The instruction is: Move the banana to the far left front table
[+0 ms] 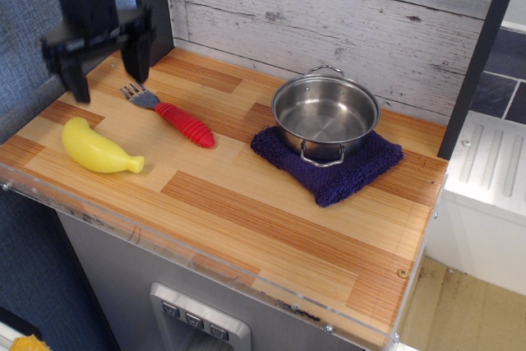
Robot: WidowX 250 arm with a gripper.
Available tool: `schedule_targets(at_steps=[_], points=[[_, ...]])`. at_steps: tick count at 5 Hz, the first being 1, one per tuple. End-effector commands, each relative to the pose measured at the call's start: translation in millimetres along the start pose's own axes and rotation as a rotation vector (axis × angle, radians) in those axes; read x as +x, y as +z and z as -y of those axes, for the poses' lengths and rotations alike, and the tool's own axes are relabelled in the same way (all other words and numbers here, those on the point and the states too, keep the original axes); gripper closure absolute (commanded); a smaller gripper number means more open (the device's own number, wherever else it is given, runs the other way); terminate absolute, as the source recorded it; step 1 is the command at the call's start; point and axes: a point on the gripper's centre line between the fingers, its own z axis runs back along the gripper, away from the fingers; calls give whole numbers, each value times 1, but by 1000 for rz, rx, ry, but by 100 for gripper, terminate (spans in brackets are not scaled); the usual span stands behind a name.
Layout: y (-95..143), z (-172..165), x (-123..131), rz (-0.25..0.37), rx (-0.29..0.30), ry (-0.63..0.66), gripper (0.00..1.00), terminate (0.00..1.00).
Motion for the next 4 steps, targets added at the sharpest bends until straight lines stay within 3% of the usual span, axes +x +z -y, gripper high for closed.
schedule_targets(at_steps=[1,3,4], points=[[42,5,2,62,-53,1,0,0],[42,5,2,62,-53,1,0,0],[42,5,2,62,-53,1,0,100]])
